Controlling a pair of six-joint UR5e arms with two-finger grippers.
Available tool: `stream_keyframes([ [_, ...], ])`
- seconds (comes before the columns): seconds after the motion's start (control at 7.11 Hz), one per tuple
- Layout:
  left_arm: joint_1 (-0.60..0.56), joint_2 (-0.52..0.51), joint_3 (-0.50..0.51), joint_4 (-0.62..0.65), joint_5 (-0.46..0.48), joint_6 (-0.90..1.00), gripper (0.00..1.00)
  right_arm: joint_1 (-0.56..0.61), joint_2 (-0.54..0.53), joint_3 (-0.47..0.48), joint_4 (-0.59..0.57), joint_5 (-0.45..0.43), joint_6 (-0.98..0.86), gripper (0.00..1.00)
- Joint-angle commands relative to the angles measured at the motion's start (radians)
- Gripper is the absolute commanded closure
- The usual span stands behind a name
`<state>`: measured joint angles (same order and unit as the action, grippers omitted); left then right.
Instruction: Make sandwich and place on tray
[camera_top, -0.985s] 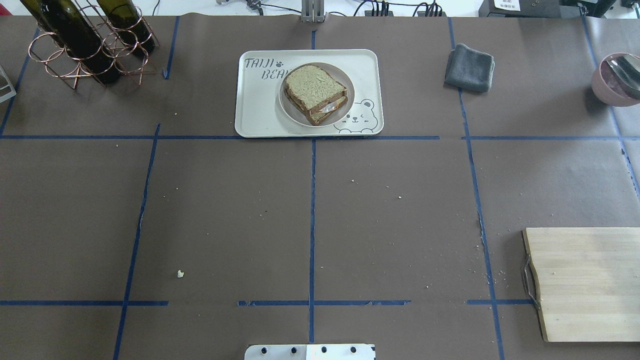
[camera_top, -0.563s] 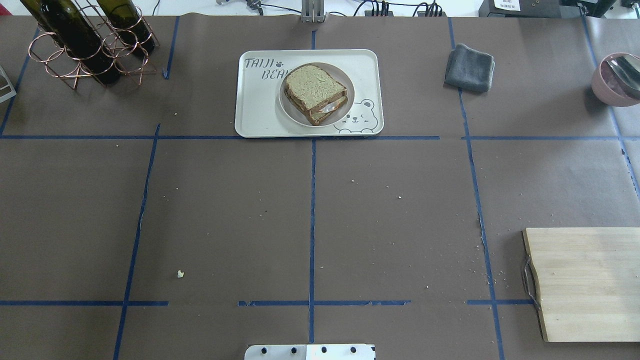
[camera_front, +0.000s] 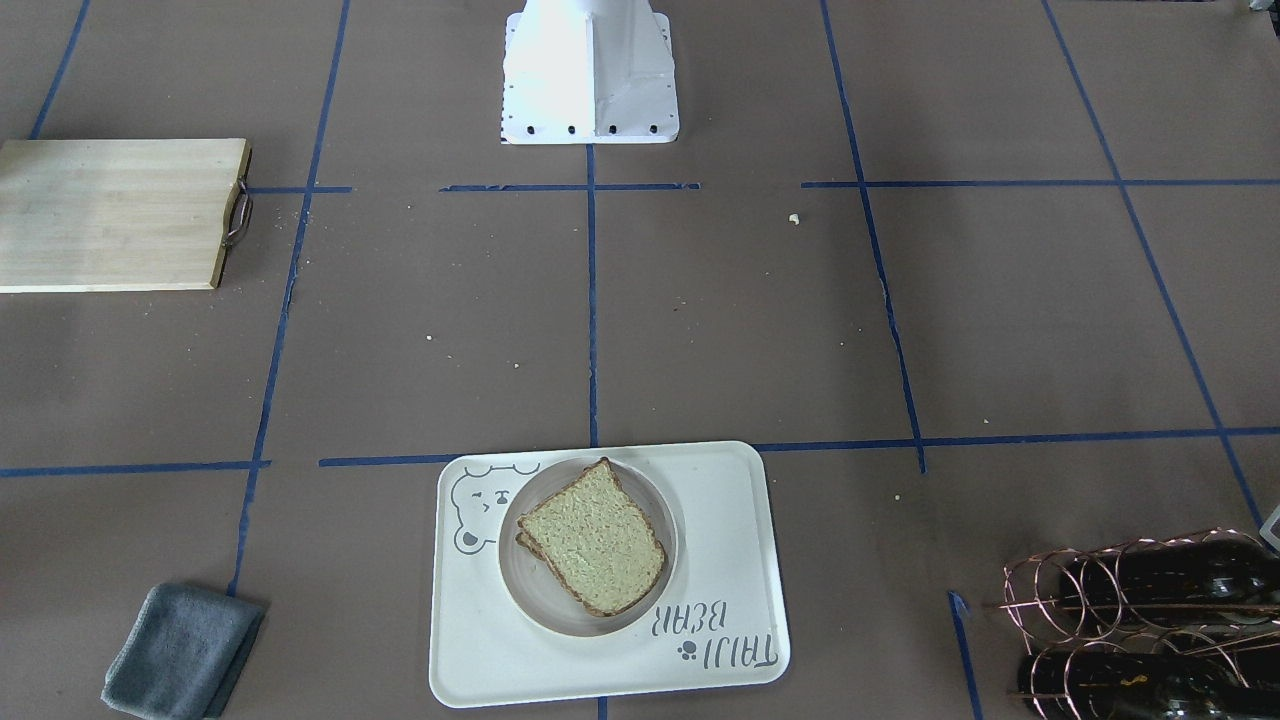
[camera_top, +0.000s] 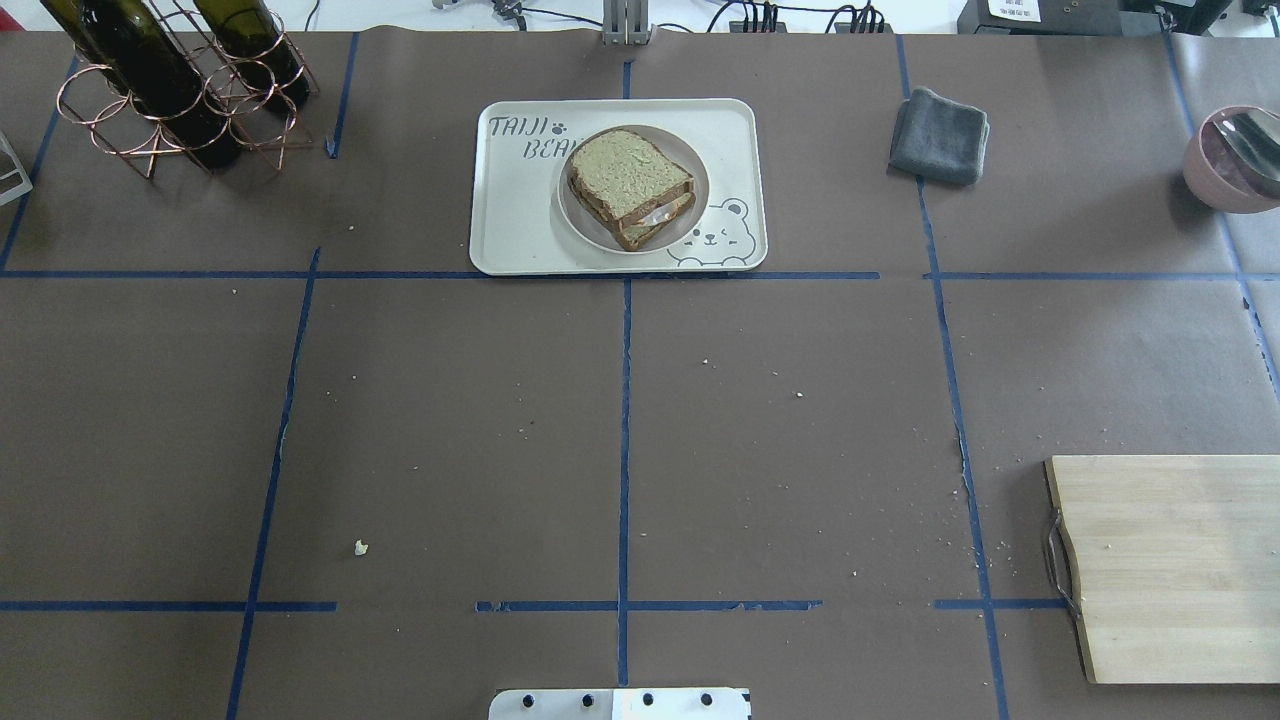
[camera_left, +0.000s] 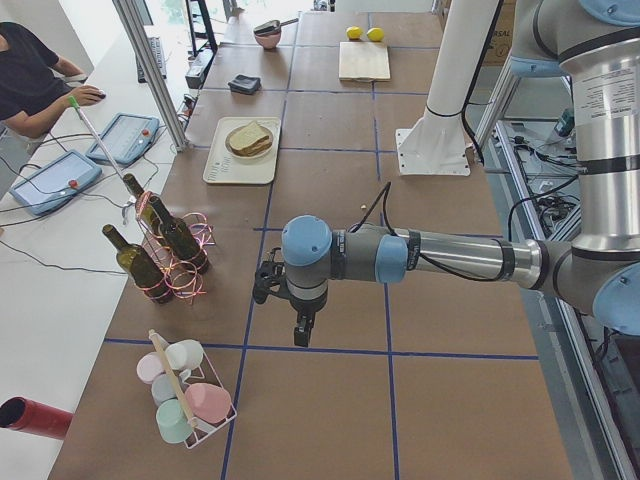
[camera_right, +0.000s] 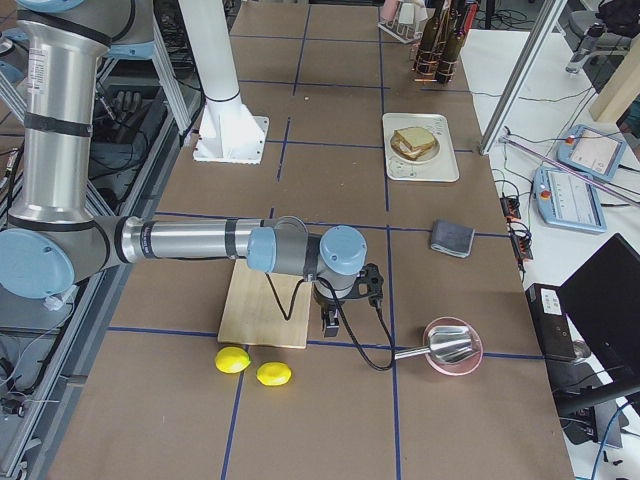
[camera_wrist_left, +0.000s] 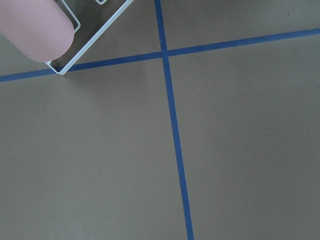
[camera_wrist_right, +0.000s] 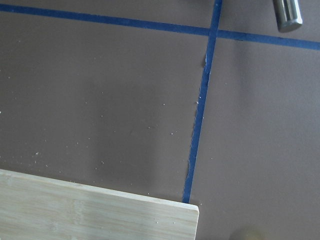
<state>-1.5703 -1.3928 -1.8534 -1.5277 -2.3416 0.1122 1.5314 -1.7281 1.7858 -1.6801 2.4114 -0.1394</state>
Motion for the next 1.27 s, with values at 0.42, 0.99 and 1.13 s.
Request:
stream_keyframes([
  [0.42, -0.011, 0.052, -0.084, -0.002, -0.004, 0.000, 0.00, -0.004, -0.090, 0.128, 0.167, 0.014, 0.198, 0.00],
  [0.99, -0.010, 0.141, -0.187, 0.020, -0.004, 0.007, 0.00, -0.014, -0.107, 0.121, 0.197, 0.002, 0.189, 0.00],
  [1.13, -0.010, 0.140, -0.188, 0.017, 0.002, 0.007, 0.00, -0.014, -0.131, 0.124, 0.200, -0.006, 0.147, 0.00],
])
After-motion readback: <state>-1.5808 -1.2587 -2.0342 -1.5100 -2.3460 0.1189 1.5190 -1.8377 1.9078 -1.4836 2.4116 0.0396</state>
